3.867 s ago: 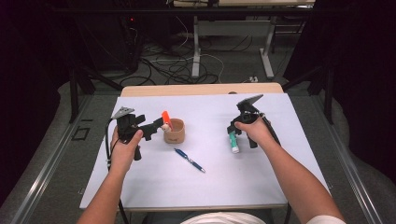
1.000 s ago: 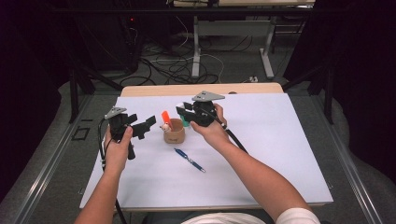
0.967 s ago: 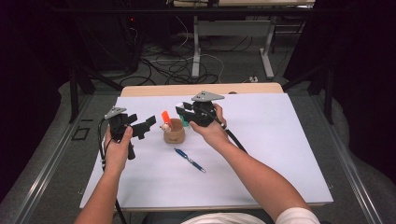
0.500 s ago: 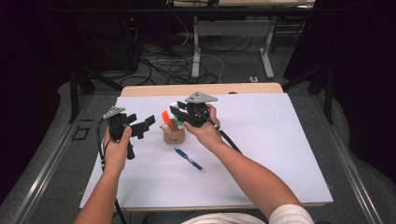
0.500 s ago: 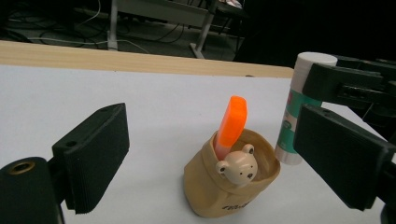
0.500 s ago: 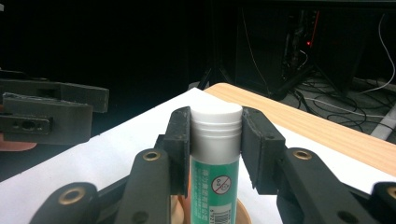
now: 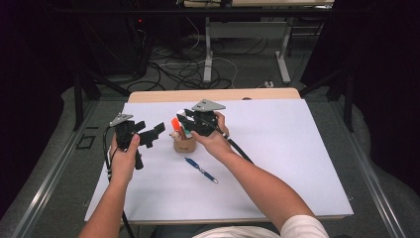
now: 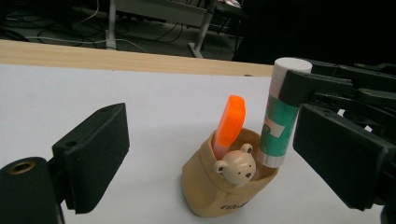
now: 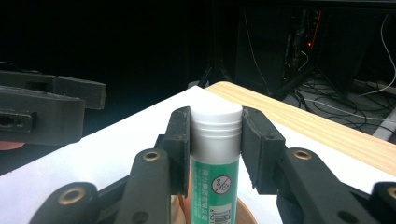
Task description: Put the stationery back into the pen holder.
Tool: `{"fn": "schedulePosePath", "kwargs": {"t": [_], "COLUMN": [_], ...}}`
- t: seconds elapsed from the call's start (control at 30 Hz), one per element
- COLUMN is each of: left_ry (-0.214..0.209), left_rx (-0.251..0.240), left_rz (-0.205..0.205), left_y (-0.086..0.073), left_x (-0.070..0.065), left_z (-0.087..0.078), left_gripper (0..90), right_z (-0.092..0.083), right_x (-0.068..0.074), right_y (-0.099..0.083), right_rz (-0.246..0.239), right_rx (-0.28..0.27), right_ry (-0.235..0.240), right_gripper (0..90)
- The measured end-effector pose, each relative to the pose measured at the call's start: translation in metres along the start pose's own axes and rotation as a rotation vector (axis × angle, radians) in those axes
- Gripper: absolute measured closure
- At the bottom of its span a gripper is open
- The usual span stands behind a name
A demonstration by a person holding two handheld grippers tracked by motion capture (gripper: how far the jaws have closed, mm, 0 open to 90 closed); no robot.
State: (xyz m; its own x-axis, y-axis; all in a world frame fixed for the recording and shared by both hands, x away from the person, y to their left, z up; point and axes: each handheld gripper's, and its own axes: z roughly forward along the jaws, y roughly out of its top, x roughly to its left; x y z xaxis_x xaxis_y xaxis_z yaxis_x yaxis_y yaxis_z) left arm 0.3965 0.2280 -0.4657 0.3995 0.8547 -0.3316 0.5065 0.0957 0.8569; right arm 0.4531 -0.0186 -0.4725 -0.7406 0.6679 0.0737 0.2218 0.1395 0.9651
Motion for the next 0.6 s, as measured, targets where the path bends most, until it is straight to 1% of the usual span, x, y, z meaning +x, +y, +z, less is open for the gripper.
{"fn": "schedulePosePath", "kwargs": {"t": [0.07,0.1,0.2,0.27,0.37,0.4,0.43,0.47,0.5,0.6], "left_ry": [0.000,0.000,0.001,0.002,0.000,-0.001,0.000,-0.001,-0.001,0.001], "left_rx": [0.000,0.000,-0.001,0.001,0.001,-0.001,-0.003,-0.003,-0.004,-0.003], "left_rz": [0.000,0.000,-0.004,-0.003,-0.002,0.000,0.001,0.000,0.001,0.000], "left_y": [0.0001,0.0001,-0.0001,-0.0003,-0.0005,-0.0006,-0.0005,-0.0004,-0.0004,-0.0003], "left_x": [0.0000,0.0001,0.0005,0.0006,0.0003,0.0002,0.0001,-0.0001,-0.0002,0.0001], "left_z": [-0.0001,-0.0001,-0.0001,-0.0001,0.0002,0.0006,0.0007,0.0006,0.0005,0.0003], "left_gripper": [10.6,10.6,10.6,10.6,10.7,10.6,10.6,10.6,10.7,10.6], "right_z": [0.0009,0.0019,0.0040,0.0048,0.0049,0.0043,0.0053,0.0051,0.0054,0.0049], "right_x": [0.0007,0.0006,0.0005,0.0007,0.0006,0.0003,-0.0002,0.0005,-0.0001,-0.0003], "right_y": [-0.0008,-0.0017,-0.0039,-0.0054,-0.0069,-0.0071,-0.0076,-0.0085,-0.0091,-0.0100], "right_rz": [0.007,0.002,-0.004,0.005,0.003,-0.001,-0.007,0.005,0.003,0.004], "right_rx": [0.006,0.003,0.018,0.024,0.030,0.046,0.037,0.032,0.027,0.048], "right_ry": [-0.001,-0.001,-0.002,-0.004,-0.001,-0.001,0.001,-0.003,-0.004,-0.004], "right_gripper": [65.5,65.4,65.4,65.4,65.4,65.4,65.4,65.4,65.5,65.4]}}
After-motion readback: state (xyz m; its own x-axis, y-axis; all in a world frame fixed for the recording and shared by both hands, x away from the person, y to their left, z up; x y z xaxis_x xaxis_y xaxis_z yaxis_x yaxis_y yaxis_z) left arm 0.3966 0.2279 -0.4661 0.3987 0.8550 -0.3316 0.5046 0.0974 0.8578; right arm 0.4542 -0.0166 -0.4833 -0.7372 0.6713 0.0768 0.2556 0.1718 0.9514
